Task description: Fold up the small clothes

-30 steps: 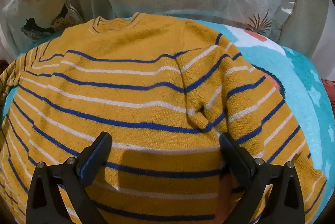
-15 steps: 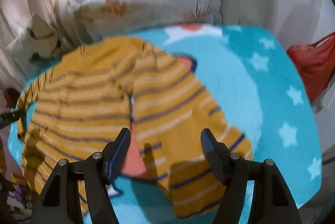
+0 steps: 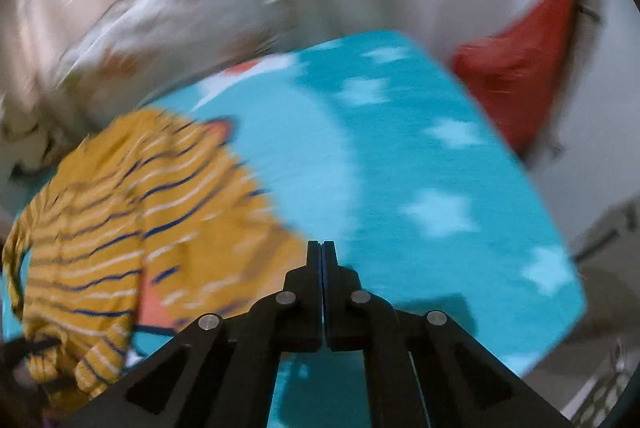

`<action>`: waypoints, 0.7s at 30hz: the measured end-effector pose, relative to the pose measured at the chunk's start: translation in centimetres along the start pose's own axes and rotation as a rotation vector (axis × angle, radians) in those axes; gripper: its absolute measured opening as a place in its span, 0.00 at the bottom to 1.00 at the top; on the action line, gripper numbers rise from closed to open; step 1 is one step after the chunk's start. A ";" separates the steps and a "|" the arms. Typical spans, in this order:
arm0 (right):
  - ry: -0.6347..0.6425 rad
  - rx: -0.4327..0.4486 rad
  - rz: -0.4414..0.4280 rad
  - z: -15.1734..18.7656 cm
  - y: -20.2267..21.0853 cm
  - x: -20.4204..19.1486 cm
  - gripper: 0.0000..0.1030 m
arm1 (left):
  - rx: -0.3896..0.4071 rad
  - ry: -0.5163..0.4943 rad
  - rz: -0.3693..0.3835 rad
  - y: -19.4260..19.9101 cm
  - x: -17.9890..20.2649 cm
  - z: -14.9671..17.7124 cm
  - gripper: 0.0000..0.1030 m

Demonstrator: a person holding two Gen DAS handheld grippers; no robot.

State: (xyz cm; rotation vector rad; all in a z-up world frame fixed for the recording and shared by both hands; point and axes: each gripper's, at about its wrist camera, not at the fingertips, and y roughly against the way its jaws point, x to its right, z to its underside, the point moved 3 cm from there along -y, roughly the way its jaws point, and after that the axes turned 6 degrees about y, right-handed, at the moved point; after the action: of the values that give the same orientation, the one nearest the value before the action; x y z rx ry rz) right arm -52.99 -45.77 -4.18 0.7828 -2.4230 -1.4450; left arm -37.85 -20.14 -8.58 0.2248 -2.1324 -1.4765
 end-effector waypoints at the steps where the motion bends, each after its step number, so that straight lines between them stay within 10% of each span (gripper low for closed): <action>1: -0.023 0.014 0.030 0.4 0.2 1.6 0.01 | -0.030 -0.018 0.029 -0.4 1.0 0.3 0.84; 6: -0.038 0.048 -0.009 1.5 2.5 3.9 0.04 | -0.056 -0.099 0.092 -0.3 4.2 0.8 0.84; 13: 0.243 0.083 -0.255 3.1 1.2 -8.4 0.37 | 0.111 0.073 0.045 4.0 1.0 -2.0 0.84; 18: 0.379 0.040 -0.156 3.6 -3.0 -11.7 0.44 | 0.132 0.173 -0.075 4.3 -2.1 -2.2 0.84; 21: 0.471 0.001 -0.069 3.7 -4.9 -11.7 0.46 | -0.010 0.177 -0.021 1.4 -1.2 -0.6 0.83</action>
State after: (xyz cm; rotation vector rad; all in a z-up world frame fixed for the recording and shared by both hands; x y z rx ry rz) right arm -43.17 -38.49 -9.22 1.0755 -2.0544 -1.1218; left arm -36.29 -19.58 -7.51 0.3621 -1.9865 -1.4234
